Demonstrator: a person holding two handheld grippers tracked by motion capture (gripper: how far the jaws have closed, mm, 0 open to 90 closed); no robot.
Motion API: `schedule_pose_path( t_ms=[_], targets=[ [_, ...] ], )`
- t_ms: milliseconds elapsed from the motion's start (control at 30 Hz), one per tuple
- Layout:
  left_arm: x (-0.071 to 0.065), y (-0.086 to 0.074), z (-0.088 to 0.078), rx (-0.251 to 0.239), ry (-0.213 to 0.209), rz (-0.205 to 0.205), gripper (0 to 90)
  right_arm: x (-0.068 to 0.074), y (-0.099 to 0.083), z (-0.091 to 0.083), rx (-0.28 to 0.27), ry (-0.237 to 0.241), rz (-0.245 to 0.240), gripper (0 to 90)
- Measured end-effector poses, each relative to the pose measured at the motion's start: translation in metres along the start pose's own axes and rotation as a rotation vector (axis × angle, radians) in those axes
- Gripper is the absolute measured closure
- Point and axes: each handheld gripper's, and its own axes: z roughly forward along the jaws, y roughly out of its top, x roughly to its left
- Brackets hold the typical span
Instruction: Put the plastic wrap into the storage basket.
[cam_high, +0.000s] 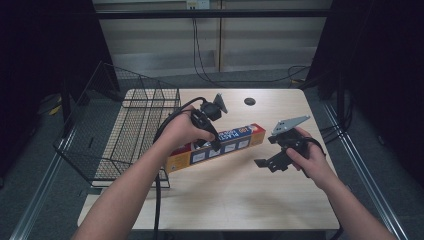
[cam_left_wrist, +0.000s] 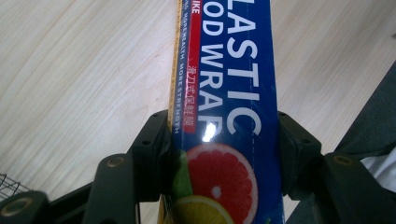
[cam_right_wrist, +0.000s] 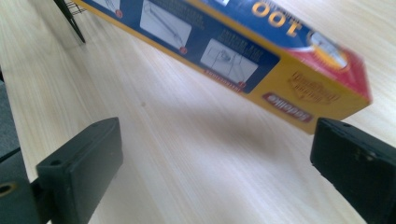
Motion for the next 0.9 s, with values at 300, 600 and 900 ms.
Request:
schedule_pose_path(
  t_ms=[300, 600, 900],
  targets=[
    [0.009, -0.007, -0.016, -0.005, 0.026, -0.068, 45.1, 0.009, -0.006, 0.012, -0.004, -0.03, 0.02, 2.4],
    [0.02, -0.013, -0.03, -0.039, 0.043, -0.134, 45.1, 0.011, -0.012, 0.017, -0.016, -0.036, 0.027, 2.3],
    [0.028, -0.017, -0.045, -0.041, 0.08, -0.202, 45.1, 0.014, -0.021, 0.02, -0.028, -0.044, 0.029, 2.3]
  ],
)
